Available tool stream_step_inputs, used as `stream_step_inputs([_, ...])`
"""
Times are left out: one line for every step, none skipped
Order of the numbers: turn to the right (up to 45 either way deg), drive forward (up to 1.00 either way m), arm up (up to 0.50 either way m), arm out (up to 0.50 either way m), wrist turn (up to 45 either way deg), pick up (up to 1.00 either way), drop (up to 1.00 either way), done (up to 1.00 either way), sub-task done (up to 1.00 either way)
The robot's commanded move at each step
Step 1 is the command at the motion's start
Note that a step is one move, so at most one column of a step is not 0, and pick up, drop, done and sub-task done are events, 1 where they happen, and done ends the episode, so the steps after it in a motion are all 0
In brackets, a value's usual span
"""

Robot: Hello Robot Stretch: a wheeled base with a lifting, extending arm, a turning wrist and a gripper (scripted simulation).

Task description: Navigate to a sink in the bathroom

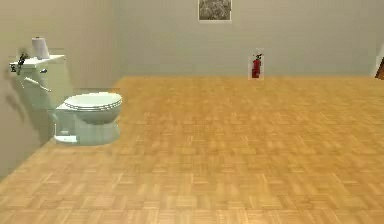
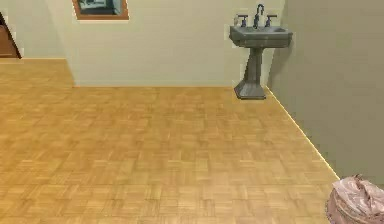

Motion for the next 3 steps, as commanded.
stream_step_inputs([45.0,0.0,0.0,0.0,0.0,0.0,0.0,0.0,0.0])
stream_step_inputs([45.0,0.0,0.0,0.0,0.0,0.0,0.0,0.0,0.0])
stream_step_inputs([3.0,0.0,0.0,0.0,0.0,0.0,0.0,0.0,0.0])
